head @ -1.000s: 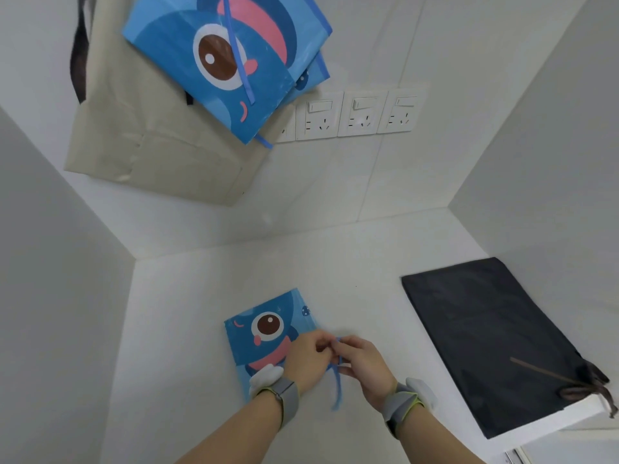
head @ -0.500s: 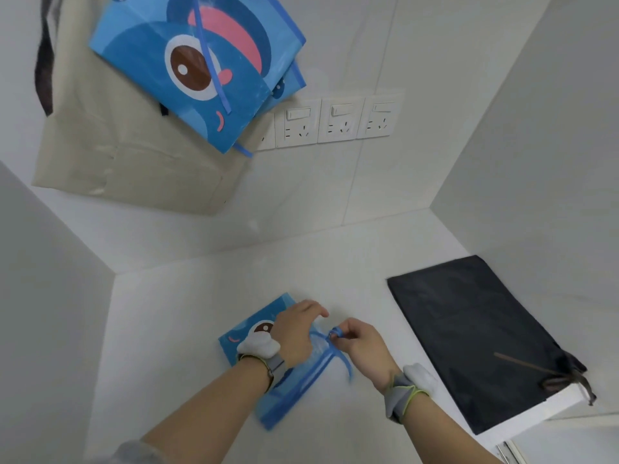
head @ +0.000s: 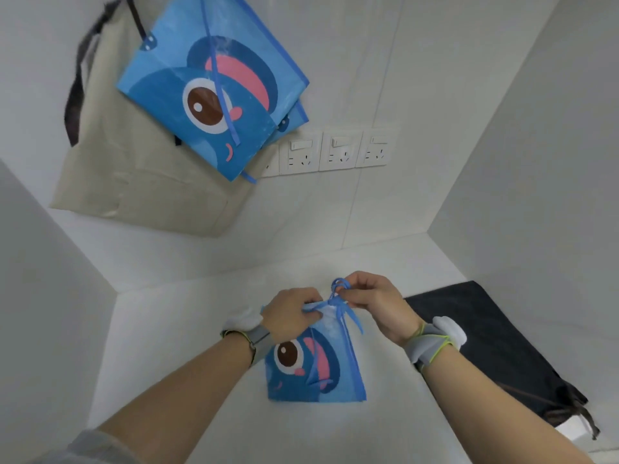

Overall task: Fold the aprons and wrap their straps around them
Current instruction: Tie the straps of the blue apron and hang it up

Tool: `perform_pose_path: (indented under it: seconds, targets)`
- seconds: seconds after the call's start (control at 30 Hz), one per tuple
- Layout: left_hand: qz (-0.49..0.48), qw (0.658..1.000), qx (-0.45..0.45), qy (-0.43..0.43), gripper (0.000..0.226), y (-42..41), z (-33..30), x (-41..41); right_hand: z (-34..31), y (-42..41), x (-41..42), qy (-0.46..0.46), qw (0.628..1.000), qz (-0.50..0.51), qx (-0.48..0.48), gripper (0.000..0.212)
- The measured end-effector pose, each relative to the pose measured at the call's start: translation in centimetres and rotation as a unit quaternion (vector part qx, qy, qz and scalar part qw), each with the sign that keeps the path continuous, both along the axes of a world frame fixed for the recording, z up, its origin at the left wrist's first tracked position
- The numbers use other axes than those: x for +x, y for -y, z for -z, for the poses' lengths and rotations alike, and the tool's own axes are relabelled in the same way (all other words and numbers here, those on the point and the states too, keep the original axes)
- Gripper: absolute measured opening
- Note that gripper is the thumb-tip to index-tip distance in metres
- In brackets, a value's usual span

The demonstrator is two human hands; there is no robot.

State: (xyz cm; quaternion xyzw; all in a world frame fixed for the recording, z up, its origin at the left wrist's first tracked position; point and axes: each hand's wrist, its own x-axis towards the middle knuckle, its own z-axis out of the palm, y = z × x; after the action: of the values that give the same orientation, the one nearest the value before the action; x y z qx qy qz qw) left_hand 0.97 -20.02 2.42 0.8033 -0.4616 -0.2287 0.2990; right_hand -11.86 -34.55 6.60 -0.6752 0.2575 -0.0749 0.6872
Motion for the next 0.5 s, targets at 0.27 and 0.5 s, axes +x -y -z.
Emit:
perform_pose_path:
  seconds: [0.27,0.5]
  targets:
    - [-0.107,0.974,-0.196,-0.033,0.011,-2.6,-14.0,4.5,-15.7,0.6,7.7,0.127,0.985,-0.090,-0.078,0.008]
    - [-0.098,0.955,-0.264,0.093,0.030,-5.7,-26.5,8.6,-27.6,-0.4,11.3,0.213,0.960,-0.105,-0.146,0.018]
